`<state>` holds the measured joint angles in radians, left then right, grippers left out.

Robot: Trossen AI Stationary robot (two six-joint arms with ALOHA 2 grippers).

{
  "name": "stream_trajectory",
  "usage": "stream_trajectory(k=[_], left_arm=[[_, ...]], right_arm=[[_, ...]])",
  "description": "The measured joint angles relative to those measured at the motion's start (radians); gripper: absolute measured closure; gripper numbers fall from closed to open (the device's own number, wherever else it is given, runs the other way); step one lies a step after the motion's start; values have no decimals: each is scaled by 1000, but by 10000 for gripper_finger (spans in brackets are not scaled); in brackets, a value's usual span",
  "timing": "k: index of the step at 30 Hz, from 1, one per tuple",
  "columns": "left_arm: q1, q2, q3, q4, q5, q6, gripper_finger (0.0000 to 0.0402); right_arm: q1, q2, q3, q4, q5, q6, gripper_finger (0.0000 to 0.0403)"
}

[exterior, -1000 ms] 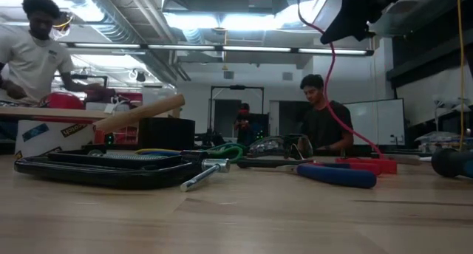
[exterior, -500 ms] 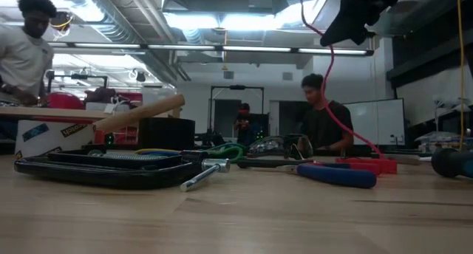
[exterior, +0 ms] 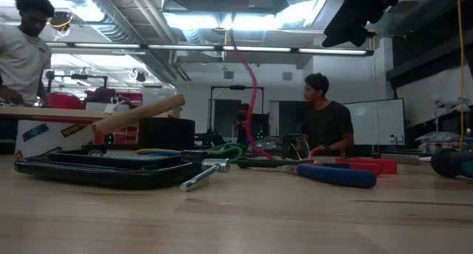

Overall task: Coil cords
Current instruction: Uncoil the red wire from the black spool

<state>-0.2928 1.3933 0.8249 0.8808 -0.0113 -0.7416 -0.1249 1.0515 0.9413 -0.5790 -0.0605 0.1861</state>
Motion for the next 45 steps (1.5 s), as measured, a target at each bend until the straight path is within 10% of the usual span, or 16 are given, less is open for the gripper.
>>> stream_trajectory(k=[26,38,45], left_arm=[[22,281,0,178,-341,-614,401],[73,471,1,564,-353,-645,401],[82,479,1,584,-353,-652,401]], right_arm=[[43,0,0,63,-236,-464,227],[220,0,0,77,104,-636,227],[246,3,0,163,121,-692,227]])
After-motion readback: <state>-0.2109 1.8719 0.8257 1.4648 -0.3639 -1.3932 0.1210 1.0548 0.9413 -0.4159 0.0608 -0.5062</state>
